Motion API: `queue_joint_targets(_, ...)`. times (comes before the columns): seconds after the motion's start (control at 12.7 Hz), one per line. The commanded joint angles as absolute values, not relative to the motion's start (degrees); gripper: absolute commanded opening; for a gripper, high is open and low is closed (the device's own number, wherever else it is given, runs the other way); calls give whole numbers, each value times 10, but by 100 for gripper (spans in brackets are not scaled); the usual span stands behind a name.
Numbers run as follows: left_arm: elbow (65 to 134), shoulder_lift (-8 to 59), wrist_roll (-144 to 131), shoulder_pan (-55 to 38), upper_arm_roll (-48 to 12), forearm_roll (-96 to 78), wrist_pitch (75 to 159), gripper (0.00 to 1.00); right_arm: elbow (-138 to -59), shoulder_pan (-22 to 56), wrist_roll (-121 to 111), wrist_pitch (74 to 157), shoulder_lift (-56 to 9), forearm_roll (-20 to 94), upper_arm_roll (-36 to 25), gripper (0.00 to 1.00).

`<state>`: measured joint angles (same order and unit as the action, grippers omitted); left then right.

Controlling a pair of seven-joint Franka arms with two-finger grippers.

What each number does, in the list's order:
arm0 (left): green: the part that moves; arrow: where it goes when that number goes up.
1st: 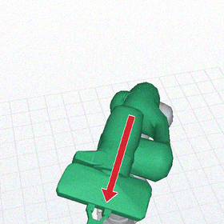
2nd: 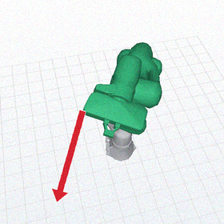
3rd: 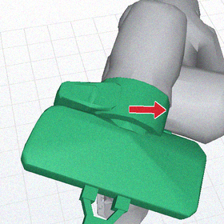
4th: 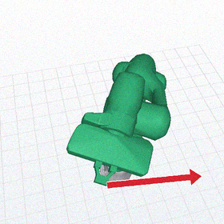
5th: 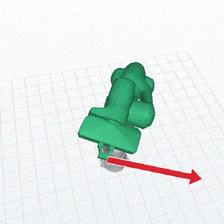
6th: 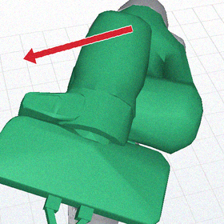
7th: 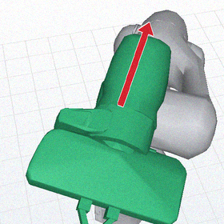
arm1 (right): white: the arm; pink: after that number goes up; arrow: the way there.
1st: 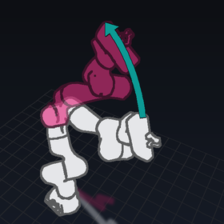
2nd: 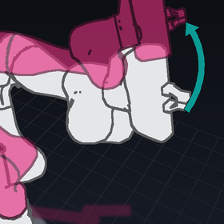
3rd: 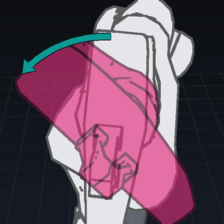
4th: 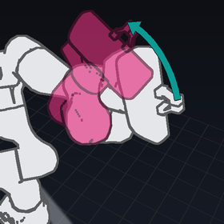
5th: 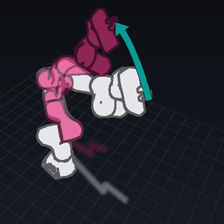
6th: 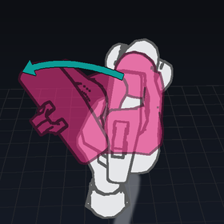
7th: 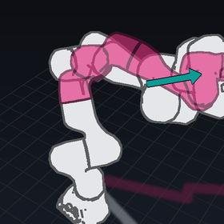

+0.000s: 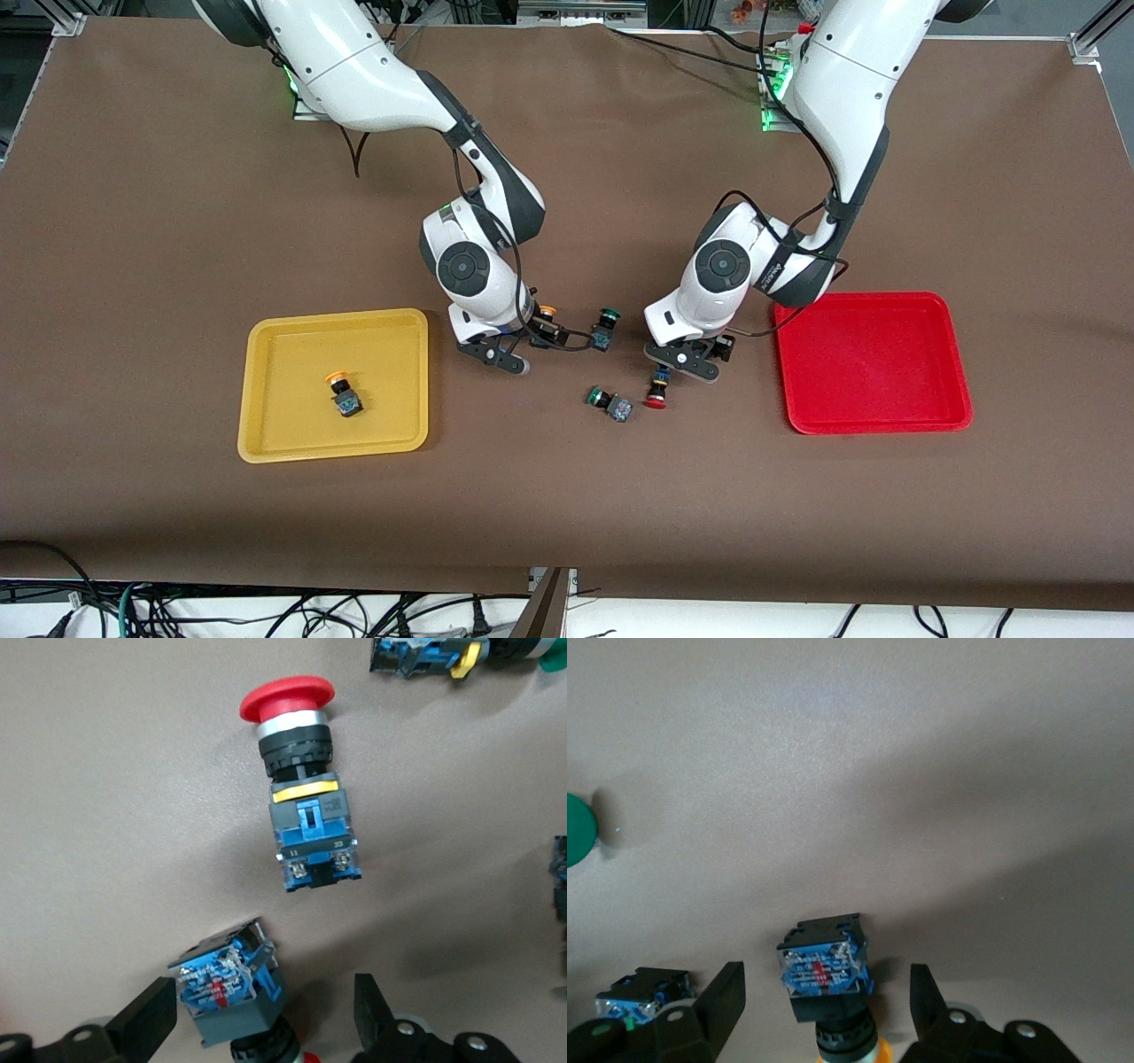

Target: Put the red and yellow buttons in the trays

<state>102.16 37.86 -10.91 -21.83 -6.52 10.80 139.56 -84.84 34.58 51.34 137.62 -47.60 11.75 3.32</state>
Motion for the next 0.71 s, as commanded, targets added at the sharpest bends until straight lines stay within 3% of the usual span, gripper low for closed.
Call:
queue_joint_targets(0.0,1034,366,-113,-219,-63,130,1396,91,-851,355,525,1386,-477,117,27,46)
queue_joint_targets(0.16,1032,365,-113,-219,-63,138,1387,91,-852,354,519,1385,-476,116,27,18)
queue_joint_targets(0.32,1032,367,-113,-219,-63,138,1388,90,-852,352,505,1383,-474,114,25,2)
queue_joint_targets(0.39,1032,372,-113,-219,-63,139,1390,86,-852,349,489,1369,-469,113,25,0)
queue_joint_targets(0.47,1032,375,-113,-220,-64,145,1392,77,-848,344,466,1334,-458,113,19,0)
queue_joint_targets(0.55,1032,375,-113,-220,-64,146,1392,62,-848,335,416,1299,-442,113,3,0)
queue_joint_targets(0.63,1032,373,-104,-219,-64,151,1391,38,-848,325,333,1269,-430,114,-15,0)
